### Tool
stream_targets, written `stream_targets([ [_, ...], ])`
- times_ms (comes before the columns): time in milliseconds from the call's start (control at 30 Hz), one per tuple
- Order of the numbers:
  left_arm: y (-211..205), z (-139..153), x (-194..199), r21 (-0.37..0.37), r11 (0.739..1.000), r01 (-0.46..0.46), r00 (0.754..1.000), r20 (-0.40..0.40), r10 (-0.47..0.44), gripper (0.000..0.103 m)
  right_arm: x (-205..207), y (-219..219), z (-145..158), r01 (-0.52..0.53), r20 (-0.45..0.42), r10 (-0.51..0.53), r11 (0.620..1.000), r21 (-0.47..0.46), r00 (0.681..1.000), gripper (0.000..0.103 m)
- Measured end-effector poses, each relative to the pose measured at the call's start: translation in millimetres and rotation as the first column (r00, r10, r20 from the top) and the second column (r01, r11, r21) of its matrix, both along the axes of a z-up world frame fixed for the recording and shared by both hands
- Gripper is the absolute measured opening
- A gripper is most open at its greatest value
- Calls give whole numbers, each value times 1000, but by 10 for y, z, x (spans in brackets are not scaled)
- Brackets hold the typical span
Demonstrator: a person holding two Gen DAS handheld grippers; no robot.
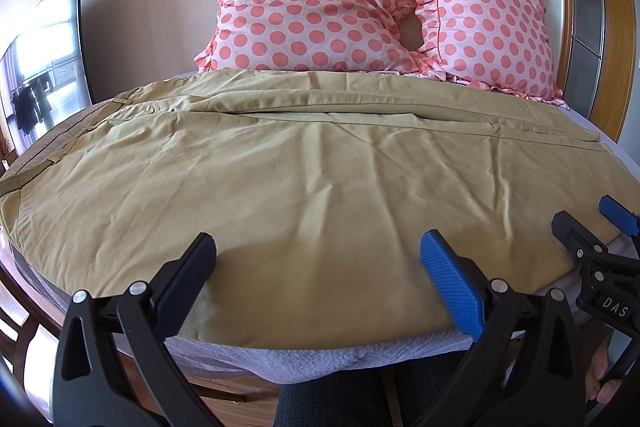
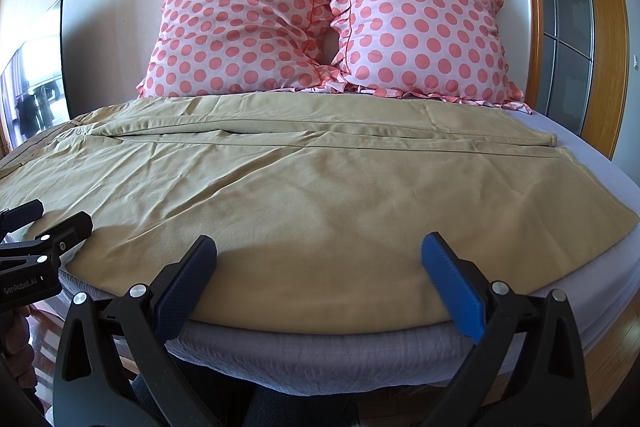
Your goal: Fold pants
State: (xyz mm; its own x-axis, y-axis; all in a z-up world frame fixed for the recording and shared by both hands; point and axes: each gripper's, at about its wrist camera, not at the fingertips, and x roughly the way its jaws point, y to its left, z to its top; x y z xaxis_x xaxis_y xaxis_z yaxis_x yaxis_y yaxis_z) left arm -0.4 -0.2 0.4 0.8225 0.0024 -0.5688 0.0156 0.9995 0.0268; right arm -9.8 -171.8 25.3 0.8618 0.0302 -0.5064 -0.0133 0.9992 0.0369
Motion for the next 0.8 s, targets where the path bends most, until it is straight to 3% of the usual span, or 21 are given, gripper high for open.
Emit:
stream_targets([
  [533,-7,-4,4,0,1000,4,1000,2,-4,101,-14,16,-14,-7,14,7,1000,-3,1000,102],
  [667,84,106,78,-41,999,22,999,-36,-24,101,158,-197,221,-40,-36,42,998,56,998,102],
  [733,175,280,131,-61,998,9,1000,1,-9,101,298,-442,487,18,7,-19,997,81,1000,102],
  [800,253,475,190,-49,999,-14,999,44,16,101,565,-735,736,111,-6,-111,990,87,994,102],
])
